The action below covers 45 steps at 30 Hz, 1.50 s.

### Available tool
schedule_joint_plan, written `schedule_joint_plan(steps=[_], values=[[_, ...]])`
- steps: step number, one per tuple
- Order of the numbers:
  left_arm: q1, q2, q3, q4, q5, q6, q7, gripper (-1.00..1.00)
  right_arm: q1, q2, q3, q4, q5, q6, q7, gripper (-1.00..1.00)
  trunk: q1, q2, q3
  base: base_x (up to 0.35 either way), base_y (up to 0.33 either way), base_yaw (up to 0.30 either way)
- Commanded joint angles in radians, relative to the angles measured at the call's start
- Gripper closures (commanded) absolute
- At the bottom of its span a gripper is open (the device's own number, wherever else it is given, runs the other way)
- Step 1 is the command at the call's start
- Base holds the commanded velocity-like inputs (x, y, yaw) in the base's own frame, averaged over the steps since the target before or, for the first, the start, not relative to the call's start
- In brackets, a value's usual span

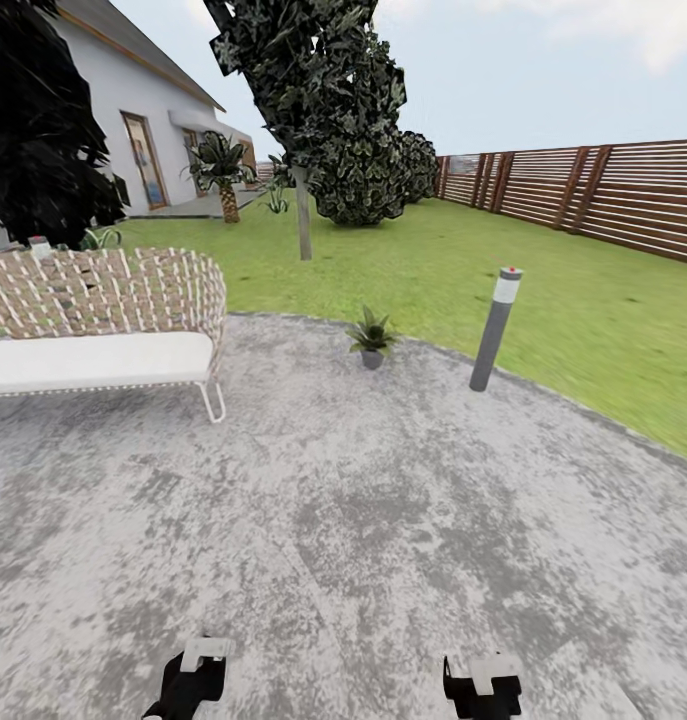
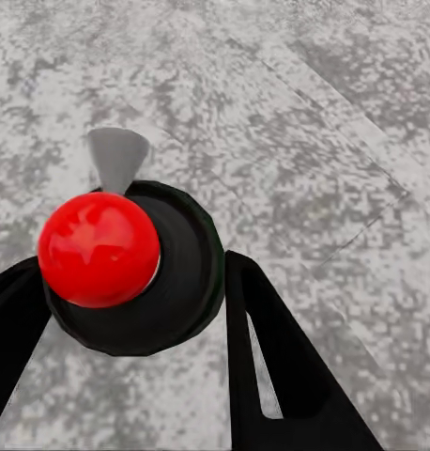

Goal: Pick up the pesticide atomizer in the garden and spray insectifuge to fully cover both potted plants in the garden.

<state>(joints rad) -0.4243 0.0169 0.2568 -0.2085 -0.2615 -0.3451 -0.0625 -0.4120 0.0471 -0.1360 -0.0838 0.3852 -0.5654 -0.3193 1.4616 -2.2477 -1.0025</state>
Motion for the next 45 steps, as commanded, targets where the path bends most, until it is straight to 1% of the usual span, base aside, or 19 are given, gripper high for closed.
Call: schedule_joint_plan(steps=[1,40,45], values=[[-0.001,0.000,0.009,0.000,-0.005,-0.004,-0.007,1.00,-0.001,0.000,-0.007,0.001,0.011,-0.002,-0.004,-1.00,0.000,0.000,-0.001,0.340,0.000,0.000],[-0.001,-0.002,0.009,0.001,-0.004,-0.004,-0.007,1.00,-0.001,0.002,-0.007,-0.001,0.009,-0.002,-0.006,-1.00,0.000,0.000,-0.001,0.340,0.000,0.000],[-0.001,-0.002,0.009,0.000,-0.004,-0.003,-0.007,1.00,-0.001,0.002,-0.007,0.000,0.009,-0.002,-0.006,-1.00,0.000,0.000,-0.001,0.340,0.000,-0.141]])
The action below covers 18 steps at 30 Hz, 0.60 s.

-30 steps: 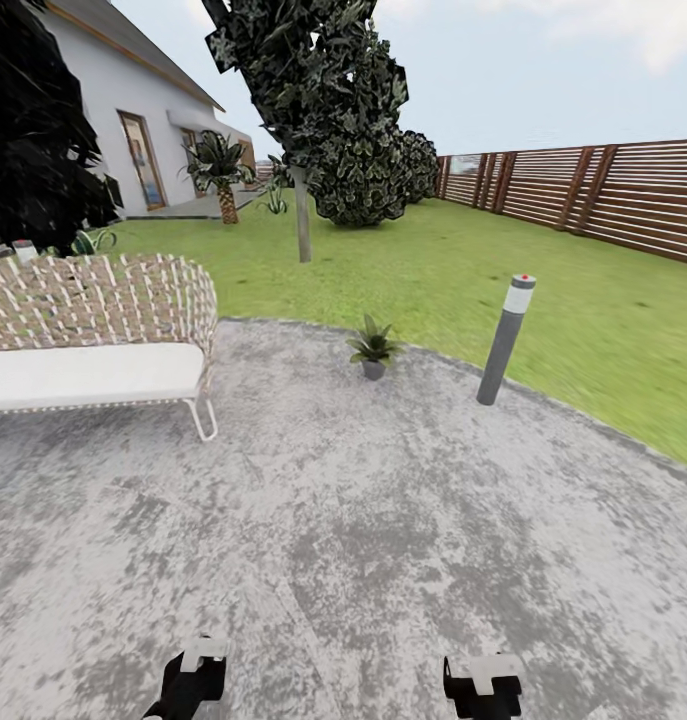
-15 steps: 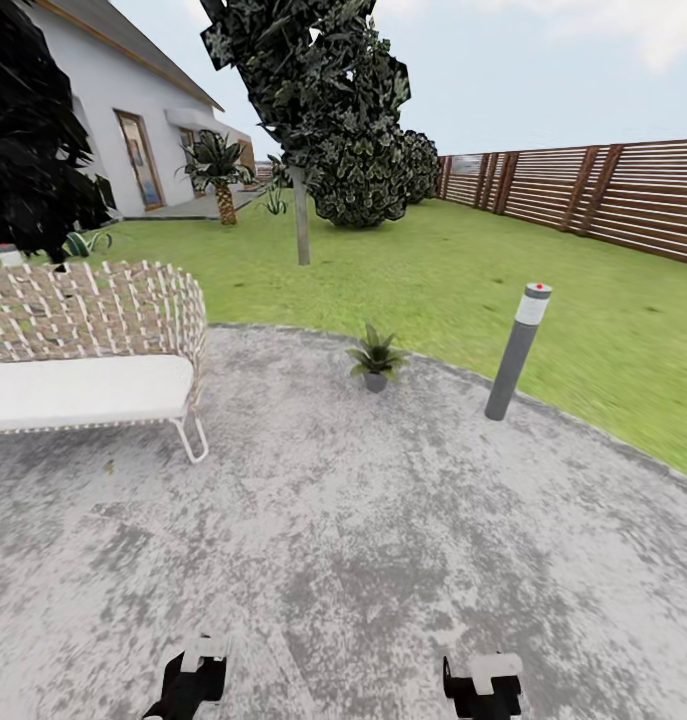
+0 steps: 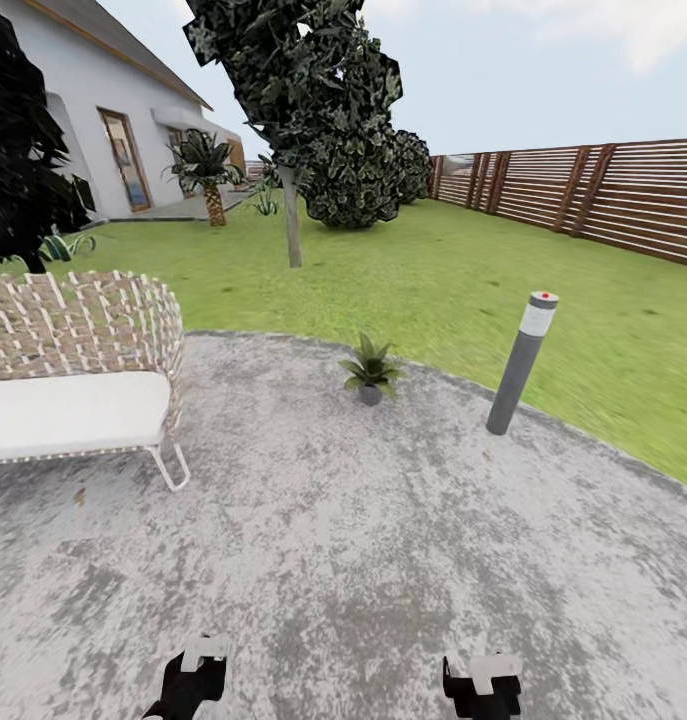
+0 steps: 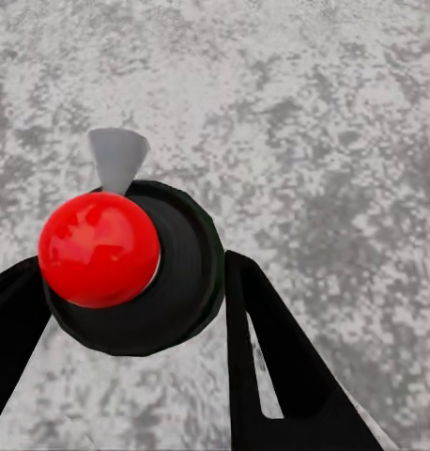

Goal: Pick up the pesticide atomizer in the garden and spray insectifuge to fully cover both potted plants in the garden.

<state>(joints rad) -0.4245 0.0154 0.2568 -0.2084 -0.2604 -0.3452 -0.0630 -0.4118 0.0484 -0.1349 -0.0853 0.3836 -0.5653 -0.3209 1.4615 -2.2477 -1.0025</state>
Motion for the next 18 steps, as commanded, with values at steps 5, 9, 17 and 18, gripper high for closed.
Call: schedule_joint_plan(steps=[5,9,17,18], values=[[0.000,0.000,0.009,0.000,-0.005,-0.003,-0.010,1.00,-0.001,0.001,-0.008,0.002,0.011,-0.002,-0.004,-1.00,0.000,0.000,-0.001,0.340,0.000,-0.180],[0.000,0.000,0.009,0.001,-0.005,-0.003,-0.012,1.00,-0.001,0.001,-0.008,0.002,0.011,-0.002,-0.004,-1.00,0.000,0.000,-0.001,0.340,0.000,-0.016],[0.000,0.000,0.009,0.001,-0.005,-0.003,-0.014,1.00,-0.001,0.001,-0.008,0.002,0.011,-0.002,-0.004,-1.00,0.000,0.000,-0.001,0.340,0.000,-0.001],[0.000,0.000,0.009,0.001,-0.005,-0.003,-0.014,1.00,-0.001,0.001,-0.008,0.002,0.011,-0.002,-0.004,-1.00,0.000,0.000,-0.001,0.340,0.000,0.000]])
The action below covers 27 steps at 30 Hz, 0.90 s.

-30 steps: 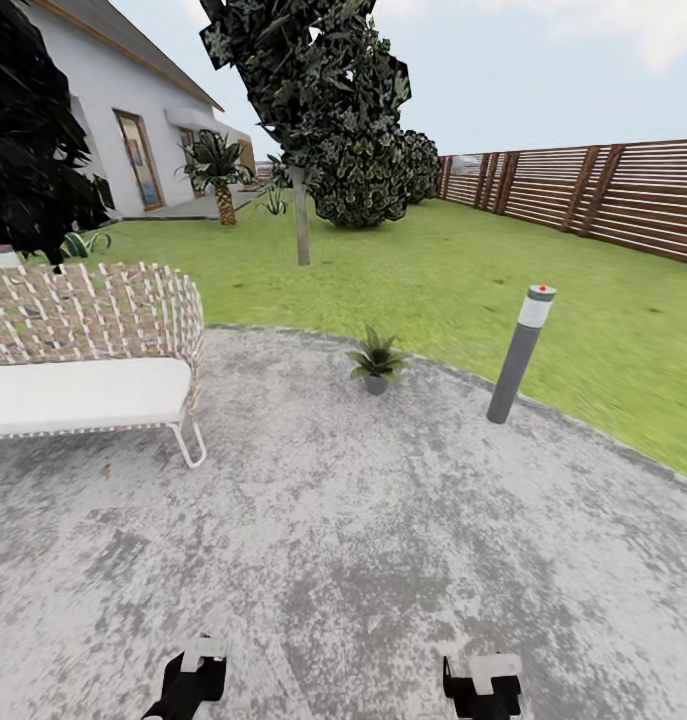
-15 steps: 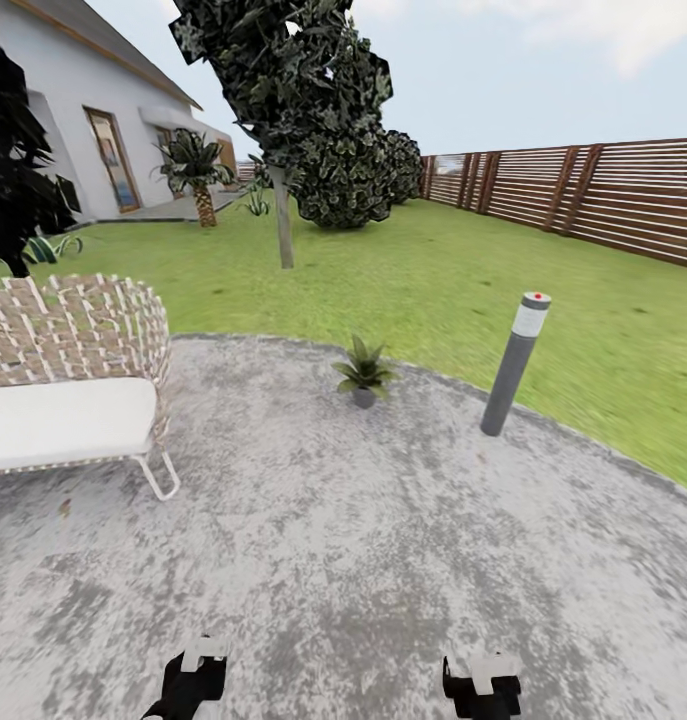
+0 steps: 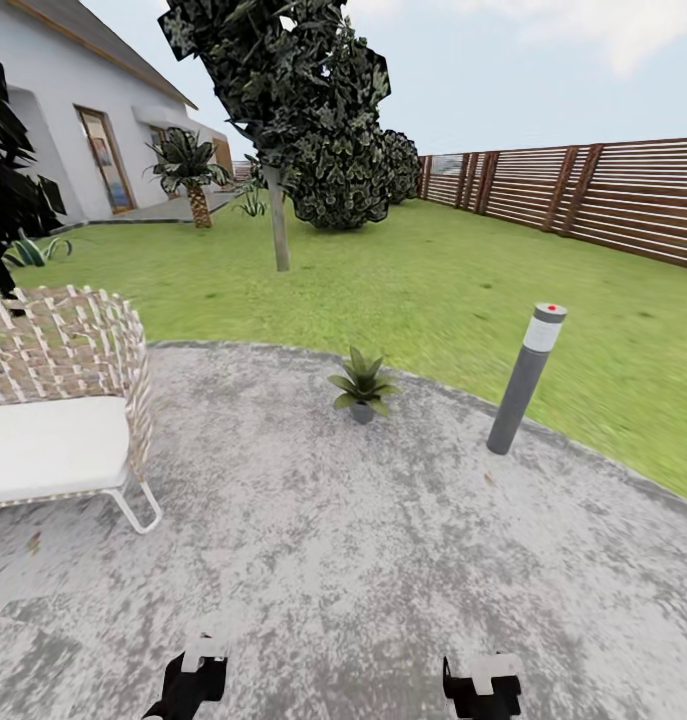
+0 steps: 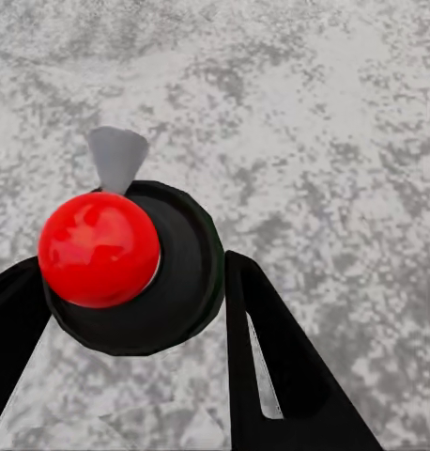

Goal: Pick up the pesticide atomizer in the garden and spray insectifuge to fully cover both potted plants in the garden.

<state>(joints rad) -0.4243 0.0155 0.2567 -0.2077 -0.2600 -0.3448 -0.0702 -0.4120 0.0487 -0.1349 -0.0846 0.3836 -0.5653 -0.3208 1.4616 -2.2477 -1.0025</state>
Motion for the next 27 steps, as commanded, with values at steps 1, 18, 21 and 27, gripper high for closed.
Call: schedule_joint_plan(steps=[1,18,21,27], values=[[-0.001,0.000,0.009,0.001,-0.005,-0.003,-0.007,1.00,-0.001,0.000,-0.008,0.001,0.011,-0.002,-0.004,-1.00,0.000,0.000,-0.001,0.340,0.000,0.000],[-0.001,0.000,0.010,0.000,-0.006,-0.003,-0.008,1.00,-0.001,0.000,-0.008,0.001,0.011,-0.002,-0.004,-1.00,0.000,0.000,-0.001,0.340,0.000,0.000],[-0.001,0.000,0.010,0.000,-0.005,-0.003,-0.008,1.00,-0.001,0.000,-0.008,0.001,0.011,-0.002,-0.004,-1.00,0.000,0.000,-0.001,0.340,0.000,0.000],[-0.001,0.001,0.010,-0.002,-0.006,-0.003,-0.009,1.00,-0.001,0.000,-0.008,0.001,0.011,-0.002,-0.004,-1.00,0.000,0.000,-0.001,0.340,0.000,0.000]])
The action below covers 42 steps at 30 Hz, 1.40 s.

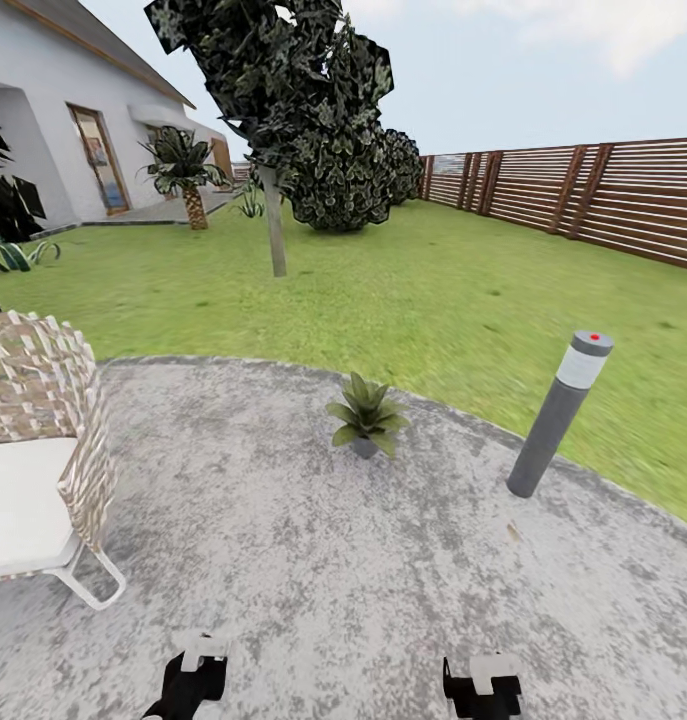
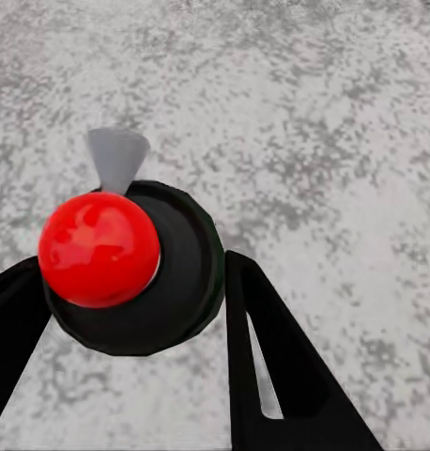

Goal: Pick up the pesticide atomizer in the garden and spray insectifuge to fully cover both potted plants in the garden.

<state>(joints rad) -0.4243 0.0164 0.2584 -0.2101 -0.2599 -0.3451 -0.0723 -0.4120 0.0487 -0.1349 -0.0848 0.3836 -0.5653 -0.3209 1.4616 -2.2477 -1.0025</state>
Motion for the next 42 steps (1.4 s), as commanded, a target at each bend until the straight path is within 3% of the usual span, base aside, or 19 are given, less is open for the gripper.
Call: schedule_joint_plan(steps=[1,23,34,36,38,39,40,42], values=[[-0.001,0.000,0.009,0.001,-0.005,-0.002,-0.007,1.00,-0.001,0.000,-0.008,0.001,0.011,-0.002,-0.004,-1.00,0.000,0.000,-0.001,0.340,0.000,0.000],[-0.001,0.000,0.010,0.005,-0.005,-0.004,-0.009,1.00,-0.001,0.000,-0.009,0.000,0.011,-0.002,-0.004,-1.00,0.000,0.000,-0.001,0.340,0.004,-0.225],[0.000,0.000,-0.001,-0.002,-0.012,-0.005,-0.012,1.00,-0.001,0.001,0.009,-0.004,0.017,-0.001,0.004,-1.00,0.000,0.000,-0.001,0.325,0.114,-0.021],[-0.004,0.004,-0.033,-0.004,-0.018,-0.003,-0.013,1.00,-0.001,0.000,0.055,-0.020,0.040,-0.001,0.036,-1.00,0.000,0.000,-0.001,0.233,0.076,0.000],[-0.010,0.010,-0.116,-0.006,-0.053,0.001,-0.031,1.00,-0.002,-0.001,0.095,-0.095,0.073,0.002,0.116,-1.00,0.000,0.000,-0.001,0.072,0.023,0.000],[-0.014,0.012,-0.140,-0.012,-0.067,0.003,-0.042,1.00,-0.002,-0.001,0.100,-0.127,0.084,0.004,0.156,-1.00,0.000,0.000,-0.001,0.031,0.010,0.000],[-0.025,0.016,-0.178,-0.031,-0.100,0.013,-0.071,1.00,-0.002,-0.001,0.106,-0.185,0.111,0.015,0.257,-1.00,0.000,0.000,-0.001,0.013,0.004,0.000],[-0.034,0.037,-0.214,-0.050,-0.178,0.049,-0.163,1.00,-0.002,-0.002,0.109,-0.259,0.167,0.055,0.419,-1.00,0.000,0.000,-0.001,0.005,0.002,0.000]])
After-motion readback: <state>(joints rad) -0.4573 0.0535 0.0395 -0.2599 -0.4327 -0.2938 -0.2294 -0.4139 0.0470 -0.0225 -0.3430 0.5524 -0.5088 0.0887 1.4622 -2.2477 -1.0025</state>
